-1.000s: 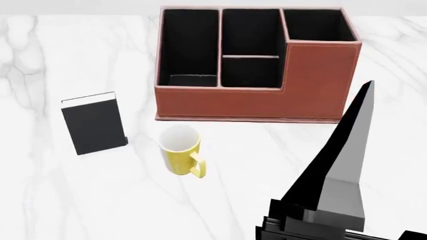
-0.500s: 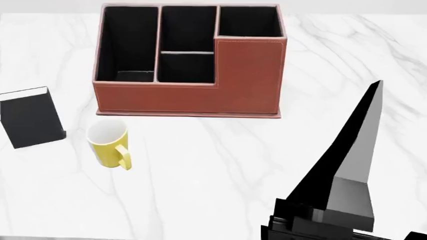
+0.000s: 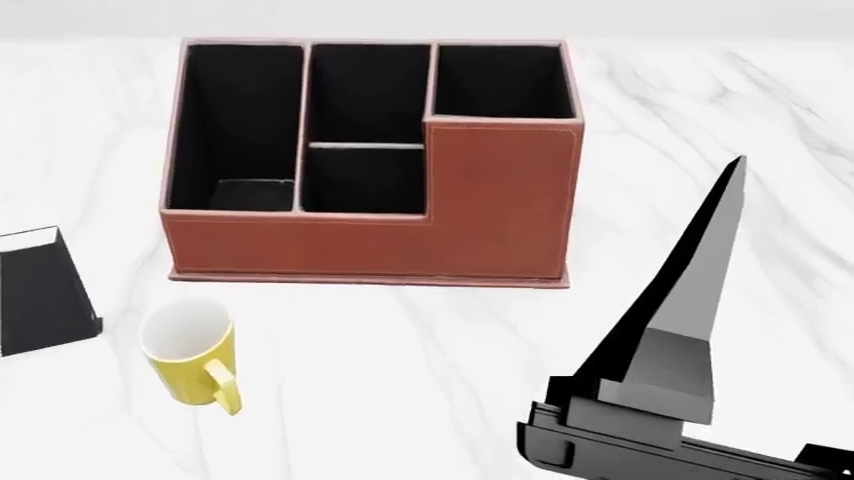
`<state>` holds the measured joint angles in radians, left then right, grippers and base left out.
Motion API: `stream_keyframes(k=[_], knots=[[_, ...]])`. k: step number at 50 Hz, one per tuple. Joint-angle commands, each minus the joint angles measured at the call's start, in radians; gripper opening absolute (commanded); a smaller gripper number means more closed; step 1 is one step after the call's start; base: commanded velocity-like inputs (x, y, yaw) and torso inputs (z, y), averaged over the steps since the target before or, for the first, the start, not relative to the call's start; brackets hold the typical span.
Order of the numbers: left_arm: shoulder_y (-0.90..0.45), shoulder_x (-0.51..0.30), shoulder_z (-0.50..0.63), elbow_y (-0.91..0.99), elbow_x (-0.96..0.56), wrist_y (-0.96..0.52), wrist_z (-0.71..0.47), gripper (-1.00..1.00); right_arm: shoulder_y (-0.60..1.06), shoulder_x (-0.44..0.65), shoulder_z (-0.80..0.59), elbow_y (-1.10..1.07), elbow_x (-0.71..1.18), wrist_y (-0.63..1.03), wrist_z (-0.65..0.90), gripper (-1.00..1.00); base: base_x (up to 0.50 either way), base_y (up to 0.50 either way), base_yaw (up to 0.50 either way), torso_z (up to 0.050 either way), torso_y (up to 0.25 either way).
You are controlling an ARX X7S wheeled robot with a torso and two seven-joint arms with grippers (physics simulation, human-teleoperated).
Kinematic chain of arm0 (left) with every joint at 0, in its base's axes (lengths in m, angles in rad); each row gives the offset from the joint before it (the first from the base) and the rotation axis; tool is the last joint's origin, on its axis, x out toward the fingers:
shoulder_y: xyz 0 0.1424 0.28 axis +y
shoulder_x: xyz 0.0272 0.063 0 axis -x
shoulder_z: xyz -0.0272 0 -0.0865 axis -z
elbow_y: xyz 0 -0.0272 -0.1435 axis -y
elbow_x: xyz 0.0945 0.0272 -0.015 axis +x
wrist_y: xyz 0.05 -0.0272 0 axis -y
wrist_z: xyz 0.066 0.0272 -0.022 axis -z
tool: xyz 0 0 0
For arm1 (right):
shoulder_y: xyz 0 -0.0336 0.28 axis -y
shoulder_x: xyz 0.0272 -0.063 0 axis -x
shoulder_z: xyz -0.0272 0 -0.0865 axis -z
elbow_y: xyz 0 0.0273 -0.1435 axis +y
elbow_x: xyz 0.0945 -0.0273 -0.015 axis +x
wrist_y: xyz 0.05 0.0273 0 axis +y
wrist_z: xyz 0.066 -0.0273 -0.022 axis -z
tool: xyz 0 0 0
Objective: Pick up the yellow and white mug and place it to the right of the caddy.
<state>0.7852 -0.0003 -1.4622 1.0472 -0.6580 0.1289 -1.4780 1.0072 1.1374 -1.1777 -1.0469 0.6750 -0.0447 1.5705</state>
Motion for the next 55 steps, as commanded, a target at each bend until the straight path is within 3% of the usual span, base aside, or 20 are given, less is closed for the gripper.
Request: stream_keyframes(k=[1,43,55], knots=[[0.000,0.000,0.007,0.000,0.004,0.005,0.003,1.00,0.022,-0.002,-0.020,0.000,0.006,0.011,0.000,1.00,0.50,0.00,0.00,0.000,0.000],[0.000,0.000,0.017,0.000,0.002,0.012,0.009,1.00,0.036,-0.001,-0.032,0.000,0.000,0.014,0.000,1.00,0.50,0.00,0.00,0.000,0.001],[0.000,0.000,0.023,0.000,0.002,0.015,0.011,1.00,-0.002,-0.009,0.024,0.000,0.009,0.039,0.000,1.00,0.00,0.00,0.00,0.000,0.001]])
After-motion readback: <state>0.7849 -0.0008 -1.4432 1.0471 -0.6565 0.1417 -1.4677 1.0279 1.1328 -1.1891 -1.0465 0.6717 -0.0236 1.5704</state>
